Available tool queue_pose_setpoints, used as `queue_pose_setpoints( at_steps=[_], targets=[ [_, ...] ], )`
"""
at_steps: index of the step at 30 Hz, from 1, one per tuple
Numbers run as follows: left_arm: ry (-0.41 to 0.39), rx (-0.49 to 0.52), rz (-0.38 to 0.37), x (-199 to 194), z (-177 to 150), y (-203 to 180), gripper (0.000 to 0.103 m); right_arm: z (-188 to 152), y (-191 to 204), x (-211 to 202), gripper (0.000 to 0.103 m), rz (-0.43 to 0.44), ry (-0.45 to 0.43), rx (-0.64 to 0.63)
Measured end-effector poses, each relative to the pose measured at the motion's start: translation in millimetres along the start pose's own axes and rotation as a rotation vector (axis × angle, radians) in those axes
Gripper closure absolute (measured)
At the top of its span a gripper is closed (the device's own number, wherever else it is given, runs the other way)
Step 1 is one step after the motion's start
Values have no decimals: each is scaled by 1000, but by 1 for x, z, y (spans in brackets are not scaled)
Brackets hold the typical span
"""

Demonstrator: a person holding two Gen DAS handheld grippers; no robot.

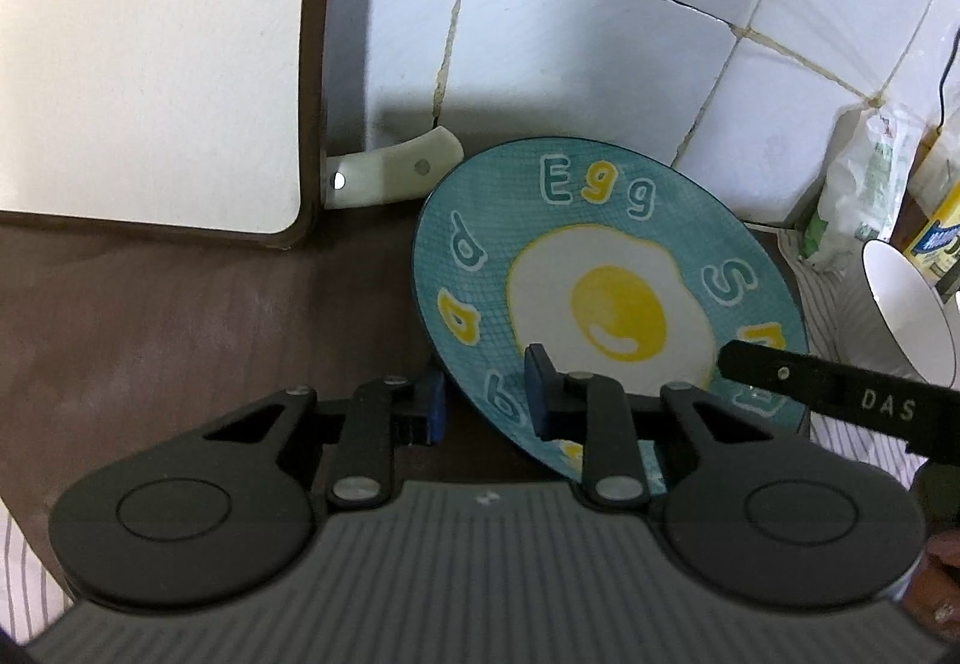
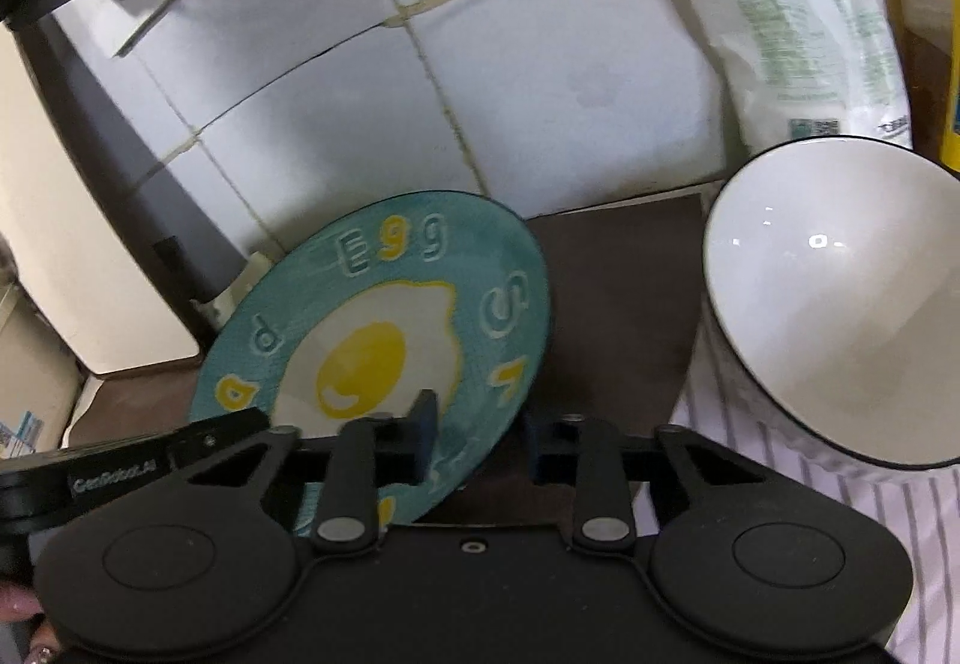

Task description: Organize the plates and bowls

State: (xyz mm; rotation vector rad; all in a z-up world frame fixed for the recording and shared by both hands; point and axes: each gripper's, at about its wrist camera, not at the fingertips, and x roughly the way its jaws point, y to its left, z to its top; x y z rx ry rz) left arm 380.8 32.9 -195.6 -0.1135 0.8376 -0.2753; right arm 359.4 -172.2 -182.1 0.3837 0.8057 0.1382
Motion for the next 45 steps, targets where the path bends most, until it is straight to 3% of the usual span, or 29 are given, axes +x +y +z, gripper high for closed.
queue_pose_setpoints(
  at_steps=[13, 26, 33, 45],
  targets=[
    [-45, 14, 16, -50, -3, -10, 79, -2, 12, -40, 77, 45, -62, -1],
    [-97, -9, -38, -157, -32, -33, 79, -25, 26, -149, 77, 98, -158, 20],
    [-51, -6, -56, -195, -64, -48, 79, -64, 25, -197, 77, 88, -165, 62],
    [78, -7, -87, -191, -110, -68, 79, -116, -7, -215, 77, 34, -95, 165]
  ],
)
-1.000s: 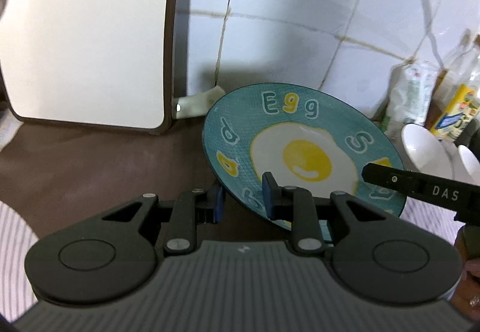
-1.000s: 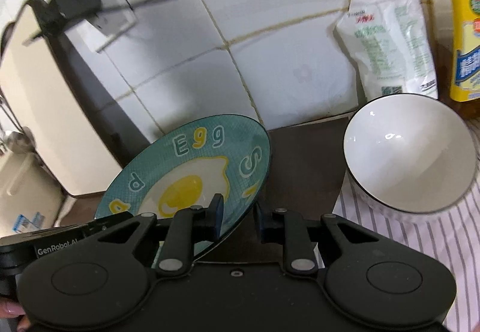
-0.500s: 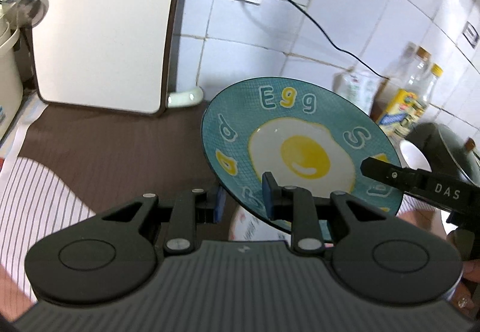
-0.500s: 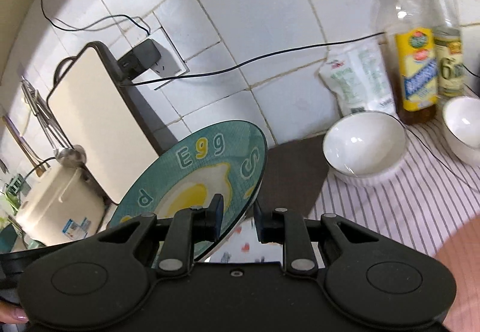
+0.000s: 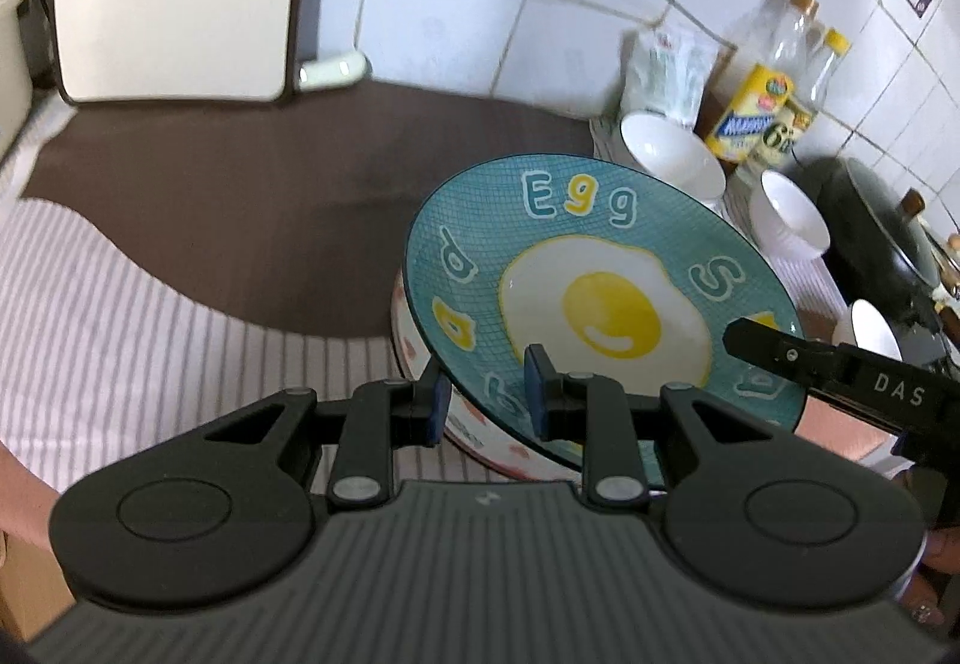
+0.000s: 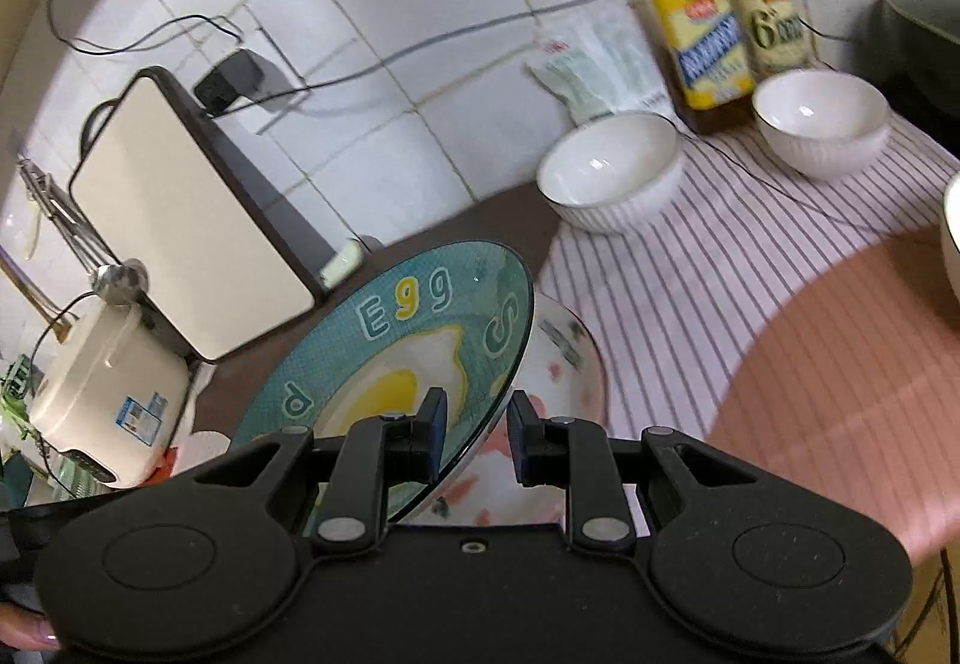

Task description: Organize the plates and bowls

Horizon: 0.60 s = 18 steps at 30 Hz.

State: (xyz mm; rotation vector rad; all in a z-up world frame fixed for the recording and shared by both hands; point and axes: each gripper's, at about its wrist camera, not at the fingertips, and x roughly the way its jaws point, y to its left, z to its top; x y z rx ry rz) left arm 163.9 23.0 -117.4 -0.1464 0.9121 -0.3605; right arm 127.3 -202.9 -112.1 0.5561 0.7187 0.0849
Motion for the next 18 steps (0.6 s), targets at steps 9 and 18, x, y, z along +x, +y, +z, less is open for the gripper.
queue_pose_setpoints(
  at_steps=[9, 18],
  targets=[
    [59, 6, 10, 19, -3, -4, 79, -9, -15, 11, 77, -33, 54, 18],
    [89, 0, 19, 28, -1, -2, 79, -11, -17, 16, 76, -53, 94, 29]
  ],
)
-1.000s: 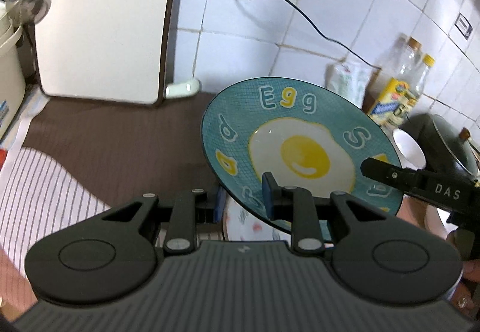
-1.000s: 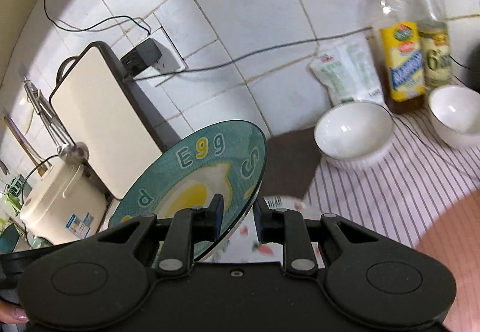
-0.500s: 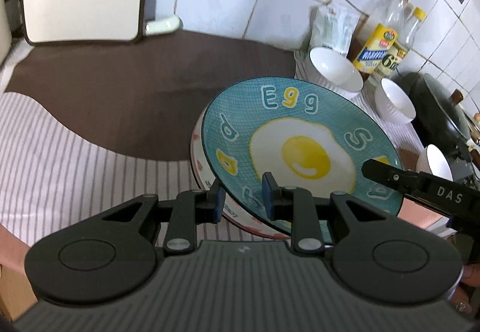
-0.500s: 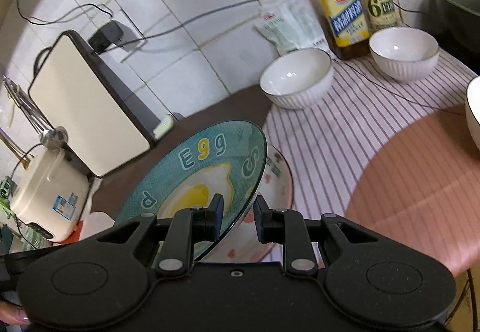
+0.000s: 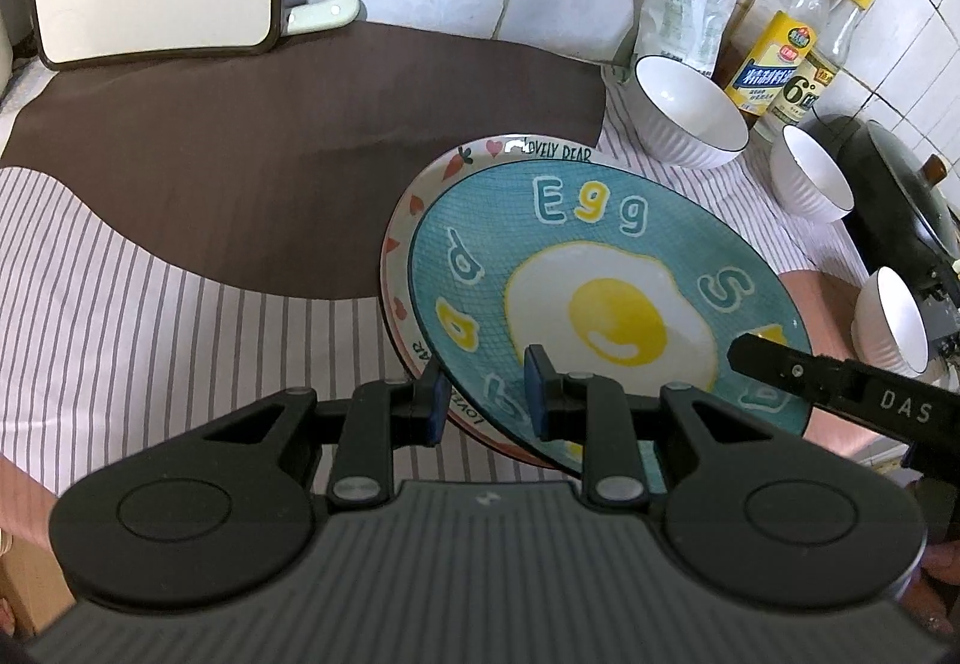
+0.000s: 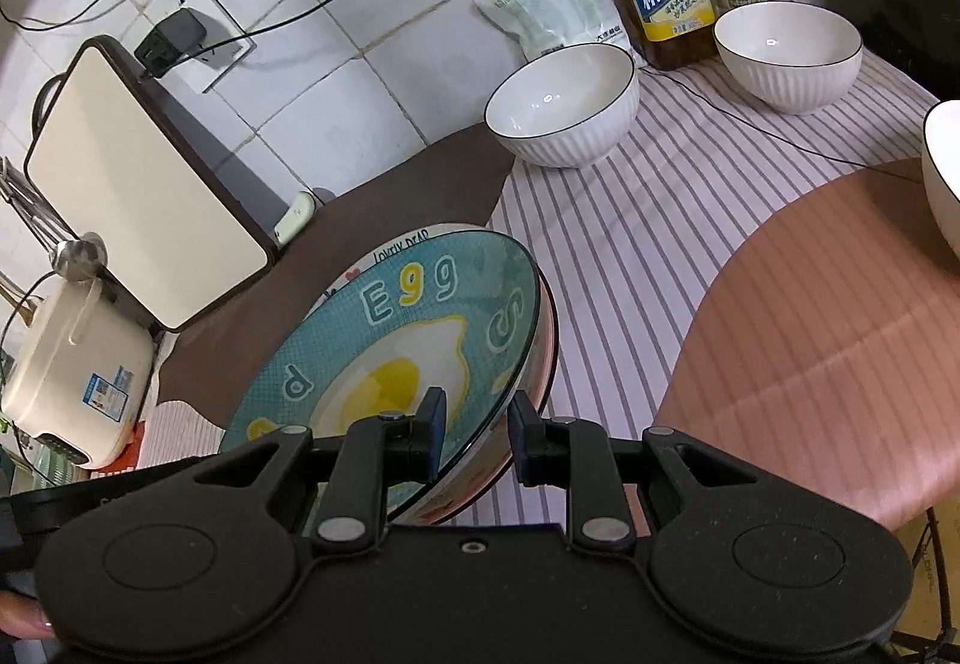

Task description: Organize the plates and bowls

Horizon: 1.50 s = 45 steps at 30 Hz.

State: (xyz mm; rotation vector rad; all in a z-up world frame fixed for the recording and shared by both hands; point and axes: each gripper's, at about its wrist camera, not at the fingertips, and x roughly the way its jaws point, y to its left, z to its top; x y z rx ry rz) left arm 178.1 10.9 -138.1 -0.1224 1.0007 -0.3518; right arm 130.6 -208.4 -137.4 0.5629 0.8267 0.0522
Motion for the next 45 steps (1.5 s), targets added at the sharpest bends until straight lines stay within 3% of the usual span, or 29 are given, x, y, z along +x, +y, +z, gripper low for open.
queue_pose_setpoints(
  at_steps=[8, 15, 19, 32, 40, 45],
  targets=[
    [34, 1, 44, 7, 2, -2, 79, -4, 1, 10, 77, -29, 50, -11],
    [66, -11, 86, 9, 9, -7, 79, -3, 14, 16, 76, -109, 72, -88],
    [87, -11, 121, 12, 13, -13, 79, -1, 14, 25, 71, -131, 99, -104],
    [94, -43, 218, 24, 18, -18, 77, -6, 20, 38, 63, -174, 38, -256],
    [83, 26, 280, 30, 15, -28, 77, -6, 14, 43, 62, -151, 26, -245],
    [106, 22, 253, 25, 13, -29, 76, -9, 12, 32, 62, -109, 14, -265]
  ],
)
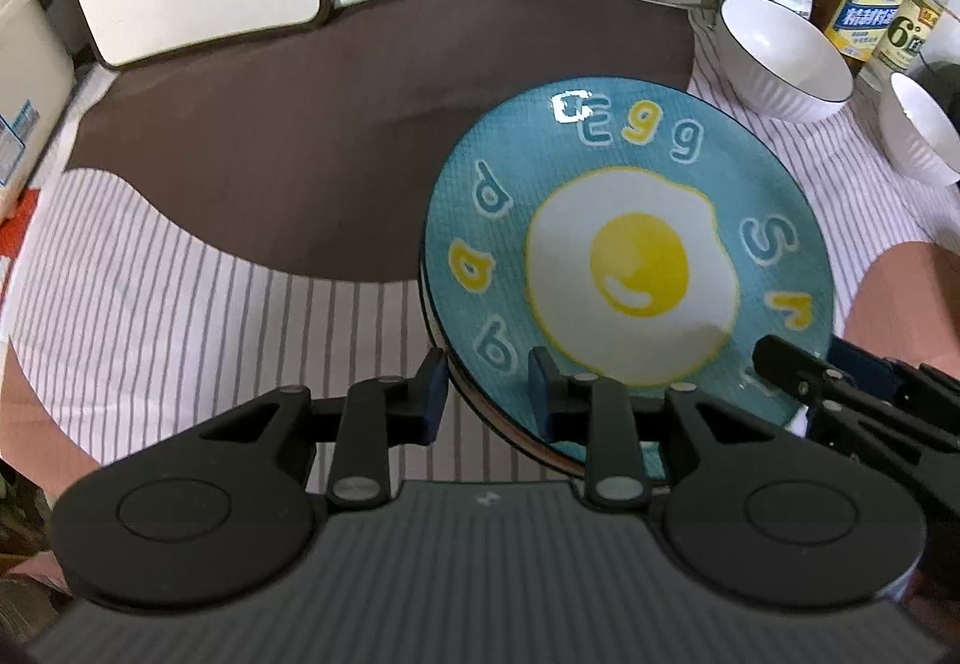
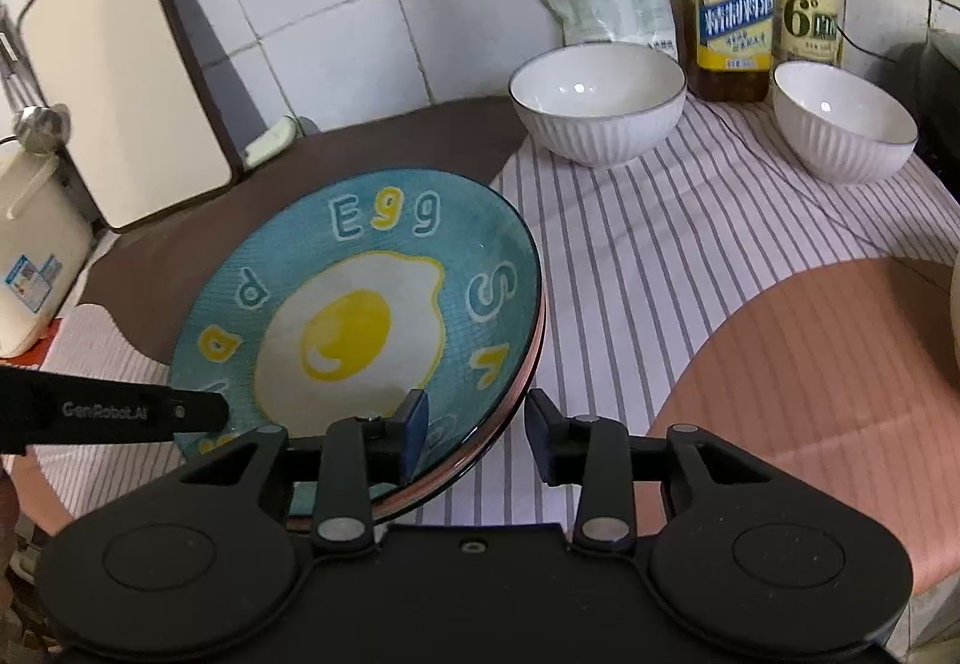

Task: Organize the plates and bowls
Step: 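Open the left gripper and pull back from the plate stack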

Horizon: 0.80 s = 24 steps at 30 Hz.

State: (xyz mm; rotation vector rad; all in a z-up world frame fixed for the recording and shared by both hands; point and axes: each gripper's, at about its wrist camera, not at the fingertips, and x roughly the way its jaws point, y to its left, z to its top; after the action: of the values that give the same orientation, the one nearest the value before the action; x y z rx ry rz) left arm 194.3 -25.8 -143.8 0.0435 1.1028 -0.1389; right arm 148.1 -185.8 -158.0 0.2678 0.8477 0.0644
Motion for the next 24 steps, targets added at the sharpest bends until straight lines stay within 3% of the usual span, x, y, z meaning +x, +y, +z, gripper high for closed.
queue_pose_setpoints(
  at_steps=[5, 9, 24],
  targets=[
    [11, -12, -18, -16, -4, 2, 72, 0, 2, -29, 62, 31, -49, -84],
    [5, -3, -35, -39, -8, -2, 62, -2, -2, -53, 62, 18, -97, -122],
    [-66, 135, -111, -127, -26, -48, 49, -16, -21, -163, 58, -34, -256, -285]
  ],
)
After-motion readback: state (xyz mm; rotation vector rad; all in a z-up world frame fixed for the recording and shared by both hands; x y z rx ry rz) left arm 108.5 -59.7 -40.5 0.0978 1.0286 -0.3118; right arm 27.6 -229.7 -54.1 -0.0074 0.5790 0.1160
